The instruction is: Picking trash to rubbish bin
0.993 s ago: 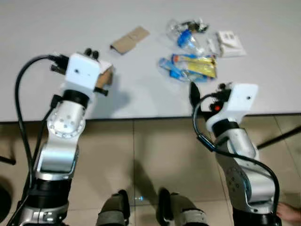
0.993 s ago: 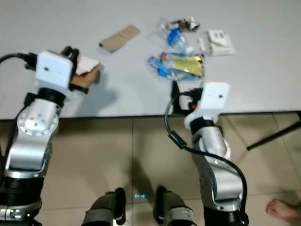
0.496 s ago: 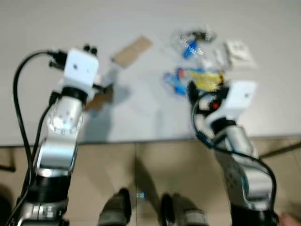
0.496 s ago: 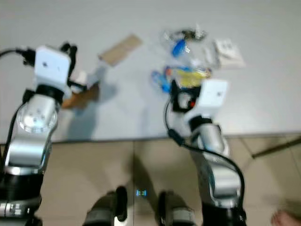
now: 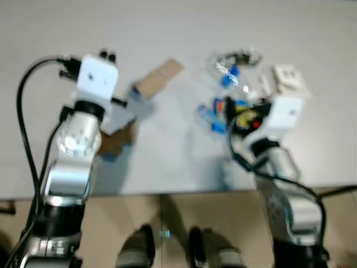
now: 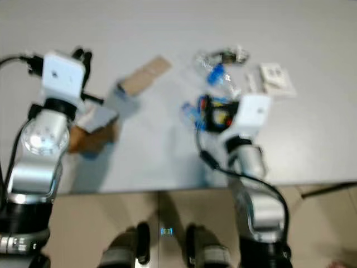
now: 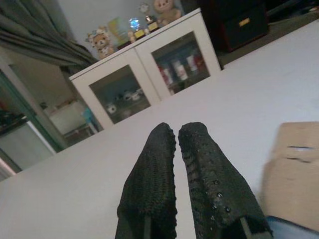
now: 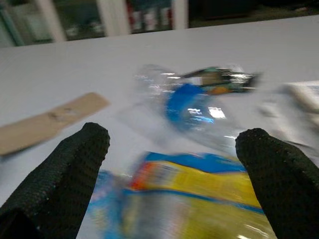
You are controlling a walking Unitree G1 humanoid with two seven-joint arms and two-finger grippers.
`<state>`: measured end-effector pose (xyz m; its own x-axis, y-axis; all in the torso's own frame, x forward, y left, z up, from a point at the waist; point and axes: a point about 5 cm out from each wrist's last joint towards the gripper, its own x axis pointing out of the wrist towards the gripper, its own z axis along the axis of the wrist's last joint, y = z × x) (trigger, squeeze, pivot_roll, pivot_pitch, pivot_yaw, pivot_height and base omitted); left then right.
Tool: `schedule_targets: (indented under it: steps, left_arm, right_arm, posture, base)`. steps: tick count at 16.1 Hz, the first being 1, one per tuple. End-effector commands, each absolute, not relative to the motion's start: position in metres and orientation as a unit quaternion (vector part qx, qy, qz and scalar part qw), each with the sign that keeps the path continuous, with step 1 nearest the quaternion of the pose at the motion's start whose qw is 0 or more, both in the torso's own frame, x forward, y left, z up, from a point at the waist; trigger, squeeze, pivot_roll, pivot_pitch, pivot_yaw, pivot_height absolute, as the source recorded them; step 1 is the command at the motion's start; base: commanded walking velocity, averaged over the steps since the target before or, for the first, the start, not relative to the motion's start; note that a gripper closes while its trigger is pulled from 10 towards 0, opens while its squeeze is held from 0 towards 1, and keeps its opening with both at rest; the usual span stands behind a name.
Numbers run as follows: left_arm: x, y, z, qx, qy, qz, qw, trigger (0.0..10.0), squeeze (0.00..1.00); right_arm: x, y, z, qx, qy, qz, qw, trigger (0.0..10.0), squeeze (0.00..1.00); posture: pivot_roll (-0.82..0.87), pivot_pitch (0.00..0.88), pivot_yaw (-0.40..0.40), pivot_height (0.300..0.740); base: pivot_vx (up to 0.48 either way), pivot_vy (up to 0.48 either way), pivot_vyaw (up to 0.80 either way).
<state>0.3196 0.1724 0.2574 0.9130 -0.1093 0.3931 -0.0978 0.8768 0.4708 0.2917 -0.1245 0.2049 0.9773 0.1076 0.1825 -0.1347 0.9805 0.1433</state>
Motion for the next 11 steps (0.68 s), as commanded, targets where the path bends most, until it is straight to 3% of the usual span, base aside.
schedule_targets:
  steps: [1,11]
  left_arm:
    - [0.3183,0.1671,0.2558,0.256,-0.211,-0.016,0.943,10.0,0.00]
    - [0.3209,0.1701,0.2577,0.261,-0.211,-0.020,0.942,10.0,0.00]
  right_arm:
    - [0.2920,-0.1320,0.2040,0.076,-0.090,0.050,0.992,10.0,0.00]
    - [0.2966,-0.1297,0.2034,0.079,-0.093,0.054,0.991,10.0,0.00]
  posture:
    - [-0.07,0.297,-0.056,0.740]
    - [-0.06,0.285,-0.052,0.740]
  base:
    - [0.000,0.000,0.00]
    - [0.000,0.000,0.00]
